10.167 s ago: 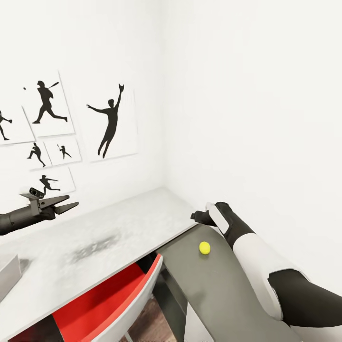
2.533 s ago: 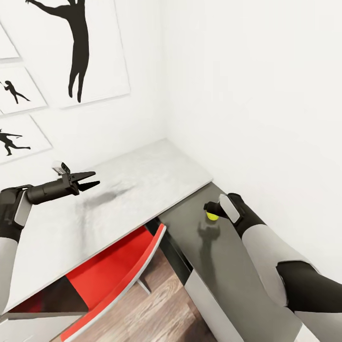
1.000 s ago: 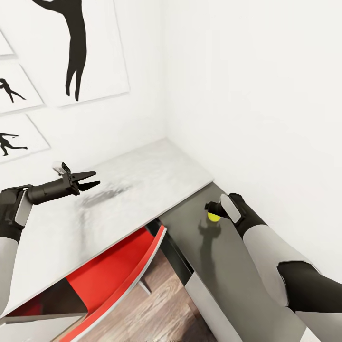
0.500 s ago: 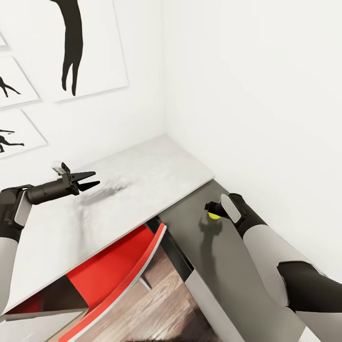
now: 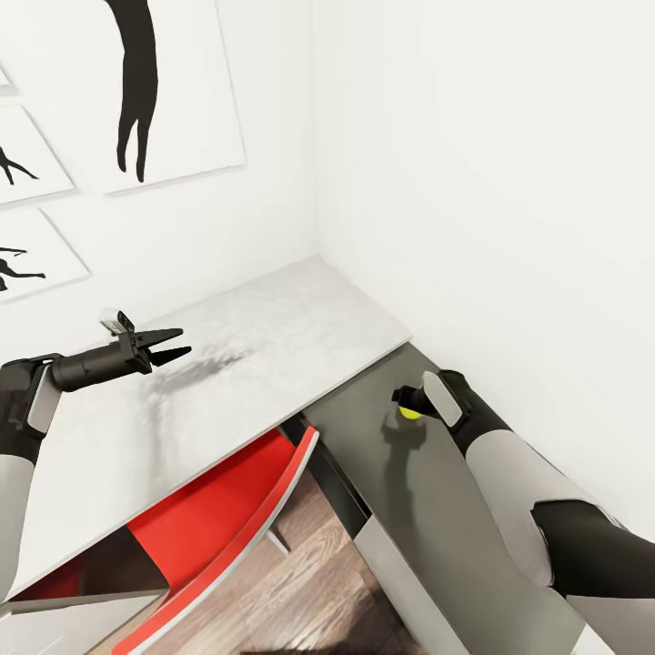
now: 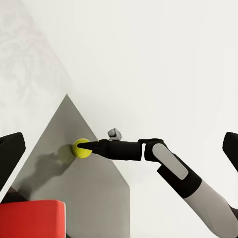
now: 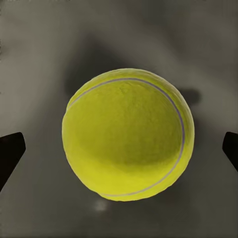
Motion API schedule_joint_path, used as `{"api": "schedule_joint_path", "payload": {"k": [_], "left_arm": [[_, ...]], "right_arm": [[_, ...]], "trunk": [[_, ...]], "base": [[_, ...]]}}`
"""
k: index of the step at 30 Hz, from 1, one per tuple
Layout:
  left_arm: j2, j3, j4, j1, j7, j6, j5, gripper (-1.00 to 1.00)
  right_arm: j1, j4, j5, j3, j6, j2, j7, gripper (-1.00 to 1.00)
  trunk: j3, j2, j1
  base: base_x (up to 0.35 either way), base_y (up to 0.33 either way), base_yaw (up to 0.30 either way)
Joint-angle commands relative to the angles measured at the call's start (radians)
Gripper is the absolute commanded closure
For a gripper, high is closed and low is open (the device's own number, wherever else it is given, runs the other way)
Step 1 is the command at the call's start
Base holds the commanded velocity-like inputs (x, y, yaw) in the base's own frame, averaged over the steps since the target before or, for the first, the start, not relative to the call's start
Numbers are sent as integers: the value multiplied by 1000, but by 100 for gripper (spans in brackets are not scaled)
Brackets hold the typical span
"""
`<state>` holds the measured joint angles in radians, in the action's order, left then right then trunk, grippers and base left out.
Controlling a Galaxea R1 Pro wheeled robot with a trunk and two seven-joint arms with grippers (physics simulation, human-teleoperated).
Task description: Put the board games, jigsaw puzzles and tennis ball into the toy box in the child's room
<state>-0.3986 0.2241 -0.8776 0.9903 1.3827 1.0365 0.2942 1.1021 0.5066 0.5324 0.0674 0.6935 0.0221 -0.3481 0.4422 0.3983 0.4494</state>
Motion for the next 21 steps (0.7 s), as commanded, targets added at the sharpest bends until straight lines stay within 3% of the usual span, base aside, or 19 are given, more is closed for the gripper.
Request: {"api": "schedule_joint_path", "payload": {"k": [1, 21], "left_arm": [[0, 0, 0, 1, 2, 10, 2, -100], [1, 0, 0, 1, 2, 10, 2, -100]], "right_arm": [[1, 1, 11, 5, 2, -1, -9, -100], [1, 1, 18, 3, 4, -27, -9, -100]], "trunk": [[2, 2, 1], [2, 2, 1]], "base": [[0, 0, 0], [0, 0, 0]]}}
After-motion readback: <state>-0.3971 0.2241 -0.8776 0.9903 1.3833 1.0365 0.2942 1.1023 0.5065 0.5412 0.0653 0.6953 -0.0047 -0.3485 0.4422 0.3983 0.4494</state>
